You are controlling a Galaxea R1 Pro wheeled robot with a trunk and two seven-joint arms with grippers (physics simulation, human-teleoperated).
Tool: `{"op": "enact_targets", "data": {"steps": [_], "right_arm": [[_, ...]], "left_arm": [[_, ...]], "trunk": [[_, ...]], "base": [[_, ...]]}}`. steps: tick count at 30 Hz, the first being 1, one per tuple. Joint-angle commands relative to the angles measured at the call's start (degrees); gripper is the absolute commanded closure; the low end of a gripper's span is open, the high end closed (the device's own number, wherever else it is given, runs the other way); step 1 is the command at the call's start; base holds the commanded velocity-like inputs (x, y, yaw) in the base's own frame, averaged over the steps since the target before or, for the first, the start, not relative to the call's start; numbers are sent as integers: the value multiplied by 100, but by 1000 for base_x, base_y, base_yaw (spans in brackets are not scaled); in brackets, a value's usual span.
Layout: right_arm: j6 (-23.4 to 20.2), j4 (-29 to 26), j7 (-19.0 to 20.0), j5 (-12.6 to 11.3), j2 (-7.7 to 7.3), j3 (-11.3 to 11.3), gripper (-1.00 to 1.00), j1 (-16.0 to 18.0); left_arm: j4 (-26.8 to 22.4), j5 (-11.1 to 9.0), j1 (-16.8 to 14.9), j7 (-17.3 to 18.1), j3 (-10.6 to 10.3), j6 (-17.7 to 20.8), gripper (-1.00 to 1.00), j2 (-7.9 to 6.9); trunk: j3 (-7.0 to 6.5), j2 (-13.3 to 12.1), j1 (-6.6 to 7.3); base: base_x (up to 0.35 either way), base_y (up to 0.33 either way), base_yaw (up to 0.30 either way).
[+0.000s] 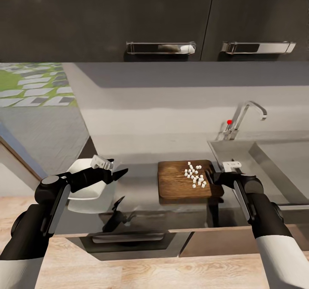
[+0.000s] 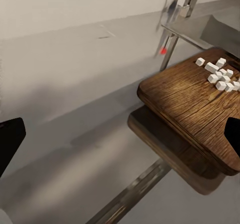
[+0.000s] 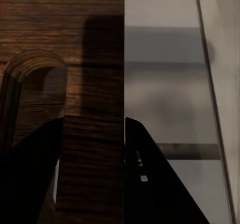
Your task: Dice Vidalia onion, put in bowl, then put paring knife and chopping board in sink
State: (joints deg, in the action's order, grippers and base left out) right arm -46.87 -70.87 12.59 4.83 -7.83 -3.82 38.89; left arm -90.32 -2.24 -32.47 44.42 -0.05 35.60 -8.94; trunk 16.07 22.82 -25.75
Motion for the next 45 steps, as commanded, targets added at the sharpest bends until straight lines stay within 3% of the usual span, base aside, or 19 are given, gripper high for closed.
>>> {"op": "enact_targets", "data": {"steps": [1, 45], "right_arm": [[-24, -6, 46, 46, 1, -5, 100, 5], [-25, -6, 50, 45, 1, -5, 100, 5]], "left_arm": [[-3, -23, -5, 6, -2, 44, -100, -2], [-3, -23, -5, 6, -4, 44, -100, -2]], "trunk": [[4, 11, -4], [-212, 11, -4]], "base": [[0, 0, 0], [0, 0, 0]]}}
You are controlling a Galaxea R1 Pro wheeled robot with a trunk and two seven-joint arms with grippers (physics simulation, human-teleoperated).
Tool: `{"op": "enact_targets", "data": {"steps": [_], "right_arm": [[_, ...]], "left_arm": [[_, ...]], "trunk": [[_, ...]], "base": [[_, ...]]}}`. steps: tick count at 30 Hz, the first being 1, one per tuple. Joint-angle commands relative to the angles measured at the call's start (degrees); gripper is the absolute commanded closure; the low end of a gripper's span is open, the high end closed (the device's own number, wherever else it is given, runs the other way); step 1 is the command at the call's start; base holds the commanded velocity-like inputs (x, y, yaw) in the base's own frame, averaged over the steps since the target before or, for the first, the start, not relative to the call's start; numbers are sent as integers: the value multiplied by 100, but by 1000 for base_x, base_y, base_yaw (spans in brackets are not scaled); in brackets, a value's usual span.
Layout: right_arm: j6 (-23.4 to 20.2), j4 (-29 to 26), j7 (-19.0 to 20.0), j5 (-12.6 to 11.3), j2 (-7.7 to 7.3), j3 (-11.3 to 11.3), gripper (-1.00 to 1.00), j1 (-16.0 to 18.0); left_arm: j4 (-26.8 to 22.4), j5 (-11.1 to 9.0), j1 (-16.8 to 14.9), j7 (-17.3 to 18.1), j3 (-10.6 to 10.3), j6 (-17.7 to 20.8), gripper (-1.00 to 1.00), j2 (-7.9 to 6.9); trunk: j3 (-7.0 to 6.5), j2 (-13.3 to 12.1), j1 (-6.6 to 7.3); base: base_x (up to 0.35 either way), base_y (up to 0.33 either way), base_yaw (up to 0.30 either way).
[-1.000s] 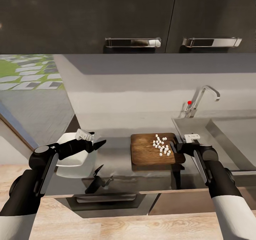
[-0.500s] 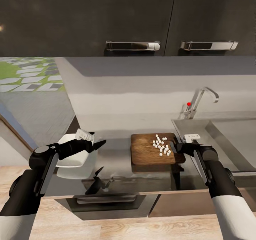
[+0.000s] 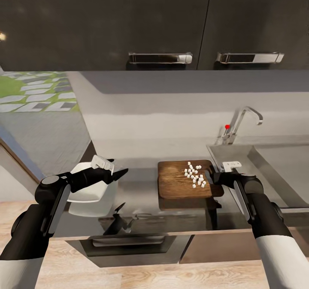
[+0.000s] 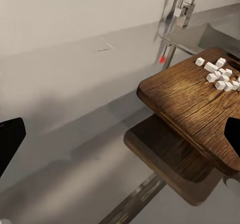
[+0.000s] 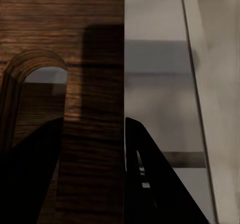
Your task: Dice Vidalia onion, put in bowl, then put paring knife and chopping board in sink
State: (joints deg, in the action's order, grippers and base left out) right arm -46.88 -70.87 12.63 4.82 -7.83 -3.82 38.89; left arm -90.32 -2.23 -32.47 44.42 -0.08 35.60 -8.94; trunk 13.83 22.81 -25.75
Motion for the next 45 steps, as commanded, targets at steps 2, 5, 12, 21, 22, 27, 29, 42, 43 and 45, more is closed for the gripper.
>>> {"op": "enact_targets", "data": {"steps": [2, 5, 12, 21, 22, 27, 29, 42, 43, 45], "right_arm": [[-24, -6, 47, 46, 1, -5, 100, 5], [-23, -6, 45, 46, 1, -5, 100, 5], [-25, -6, 47, 46, 1, -5, 100, 5], [-23, -6, 47, 47, 1, -5, 100, 5], [-23, -6, 47, 47, 1, -5, 100, 5], [-23, -6, 47, 47, 1, -5, 100, 5], [-23, -6, 47, 47, 1, -5, 100, 5], [-23, -6, 47, 47, 1, -5, 100, 5], [-23, -6, 47, 48, 1, -5, 100, 5], [-23, -6, 47, 49, 1, -5, 100, 5]], "left_arm": [[-3, -23, -5, 5, -1, 43, -100, -2], [-3, -23, -5, 5, -1, 43, -100, -2], [-3, -23, -5, 5, -1, 43, -100, -2], [-3, -23, -5, 5, -1, 43, -100, -2], [-3, -23, -5, 5, -1, 43, -100, -2], [-3, -23, -5, 5, -1, 43, -100, -2], [-3, -23, -5, 5, -1, 43, -100, -2], [-3, -23, -5, 5, -1, 45, -100, -2], [-3, -23, -5, 5, -1, 44, -100, -2], [-3, -23, -5, 5, -1, 44, -100, -2]], "trunk": [[-1, 11, -4], [-20, 11, -4], [-64, 11, -4], [-120, 11, -4], [-126, 11, -4], [-158, 11, -4], [-170, 11, -4], [-252, 11, -4], [-258, 11, -4], [-271, 11, -4]], "base": [[0, 0, 0], [0, 0, 0], [0, 0, 0], [0, 0, 0], [0, 0, 0], [0, 0, 0], [0, 0, 0], [0, 0, 0], [0, 0, 0], [0, 0, 0]]}}
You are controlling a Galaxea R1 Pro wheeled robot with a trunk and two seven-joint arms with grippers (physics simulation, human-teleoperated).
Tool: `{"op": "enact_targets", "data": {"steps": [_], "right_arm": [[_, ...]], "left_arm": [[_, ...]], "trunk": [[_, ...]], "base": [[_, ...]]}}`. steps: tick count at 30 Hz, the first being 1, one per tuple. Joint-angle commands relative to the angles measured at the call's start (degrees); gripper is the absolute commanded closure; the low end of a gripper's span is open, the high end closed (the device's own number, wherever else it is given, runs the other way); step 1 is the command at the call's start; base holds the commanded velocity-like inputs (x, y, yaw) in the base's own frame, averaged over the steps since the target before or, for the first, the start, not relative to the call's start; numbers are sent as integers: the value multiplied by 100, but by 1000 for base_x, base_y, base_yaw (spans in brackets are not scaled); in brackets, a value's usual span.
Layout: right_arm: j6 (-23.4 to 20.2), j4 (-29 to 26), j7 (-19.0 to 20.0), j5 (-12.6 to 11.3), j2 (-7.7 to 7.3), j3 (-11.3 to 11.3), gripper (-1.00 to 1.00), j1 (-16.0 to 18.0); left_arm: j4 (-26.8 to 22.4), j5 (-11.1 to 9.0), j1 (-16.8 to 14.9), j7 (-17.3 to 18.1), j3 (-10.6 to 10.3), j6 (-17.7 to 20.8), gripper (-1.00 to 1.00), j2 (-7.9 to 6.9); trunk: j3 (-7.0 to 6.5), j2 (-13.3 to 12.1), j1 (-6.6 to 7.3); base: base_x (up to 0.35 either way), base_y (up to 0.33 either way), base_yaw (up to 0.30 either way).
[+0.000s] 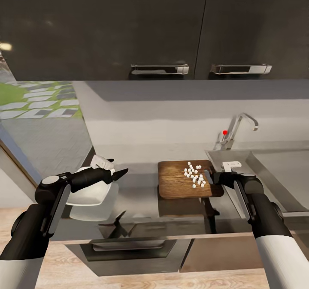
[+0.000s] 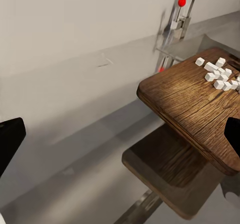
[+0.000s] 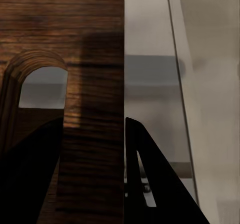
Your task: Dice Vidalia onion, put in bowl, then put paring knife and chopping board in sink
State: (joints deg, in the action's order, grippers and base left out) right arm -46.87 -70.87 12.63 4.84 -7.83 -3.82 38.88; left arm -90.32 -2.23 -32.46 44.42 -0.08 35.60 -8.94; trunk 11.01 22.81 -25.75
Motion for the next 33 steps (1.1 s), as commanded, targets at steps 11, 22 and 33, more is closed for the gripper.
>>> {"op": "enact_targets", "data": {"steps": [11, 22, 33], "right_arm": [[-24, -6, 46, 44, 1, -5, 100, 5], [-24, -6, 46, 45, 1, -5, 100, 5], [-24, -6, 46, 46, 1, -5, 100, 5]], "left_arm": [[-3, -23, -6, 5, -1, 43, -100, -2], [-3, -23, -6, 5, -1, 43, -100, -2], [-4, -23, -6, 5, -1, 44, -100, -2]], "trunk": [[-57, 12, -4], [-126, 12, -4], [-198, 12, -4]], "base": [[0, 0, 0], [0, 0, 0], [0, 0, 0]]}}
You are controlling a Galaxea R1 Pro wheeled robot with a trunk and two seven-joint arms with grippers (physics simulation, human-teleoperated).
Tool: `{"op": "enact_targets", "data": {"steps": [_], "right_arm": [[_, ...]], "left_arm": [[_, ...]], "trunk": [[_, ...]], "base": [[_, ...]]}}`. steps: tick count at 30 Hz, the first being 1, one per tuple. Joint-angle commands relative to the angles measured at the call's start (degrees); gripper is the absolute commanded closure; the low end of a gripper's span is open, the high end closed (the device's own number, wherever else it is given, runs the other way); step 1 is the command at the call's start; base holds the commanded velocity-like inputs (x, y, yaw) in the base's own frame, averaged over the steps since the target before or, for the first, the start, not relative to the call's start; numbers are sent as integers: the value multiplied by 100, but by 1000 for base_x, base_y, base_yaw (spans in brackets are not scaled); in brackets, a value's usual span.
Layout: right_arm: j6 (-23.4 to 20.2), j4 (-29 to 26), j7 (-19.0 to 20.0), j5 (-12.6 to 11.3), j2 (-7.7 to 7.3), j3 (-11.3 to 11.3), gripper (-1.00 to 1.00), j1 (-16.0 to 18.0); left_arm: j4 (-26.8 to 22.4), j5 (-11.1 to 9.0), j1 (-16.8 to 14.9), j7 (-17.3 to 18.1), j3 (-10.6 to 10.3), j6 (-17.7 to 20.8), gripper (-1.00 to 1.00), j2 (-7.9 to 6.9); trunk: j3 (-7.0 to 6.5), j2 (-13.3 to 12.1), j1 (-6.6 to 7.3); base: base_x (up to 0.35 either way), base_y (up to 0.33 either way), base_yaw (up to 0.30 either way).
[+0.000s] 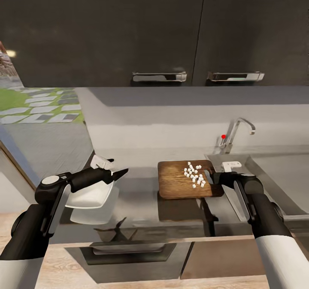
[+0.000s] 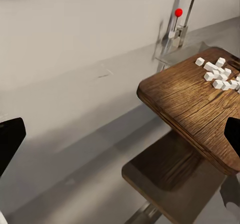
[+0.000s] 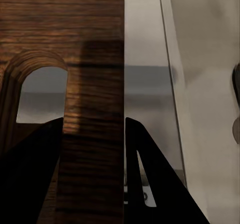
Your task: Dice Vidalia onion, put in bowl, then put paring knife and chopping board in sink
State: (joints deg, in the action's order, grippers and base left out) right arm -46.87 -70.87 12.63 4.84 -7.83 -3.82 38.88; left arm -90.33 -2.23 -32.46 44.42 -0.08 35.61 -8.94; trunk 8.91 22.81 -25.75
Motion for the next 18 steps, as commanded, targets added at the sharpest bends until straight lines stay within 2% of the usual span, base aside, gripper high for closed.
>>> {"op": "enact_targets", "data": {"steps": [1, 18], "right_arm": [[-24, -6, 45, 46, 1, -5, 100, 5], [-24, -6, 47, 46, 1, -5, 100, 5]], "left_arm": [[-3, -23, -6, 5, -1, 43, -100, -2], [-2, -23, -6, 5, -1, 46, -100, -2]], "trunk": [[5, 12, -4], [-110, 12, -4]], "base": [[0, 0, 0], [0, 0, 0]]}}
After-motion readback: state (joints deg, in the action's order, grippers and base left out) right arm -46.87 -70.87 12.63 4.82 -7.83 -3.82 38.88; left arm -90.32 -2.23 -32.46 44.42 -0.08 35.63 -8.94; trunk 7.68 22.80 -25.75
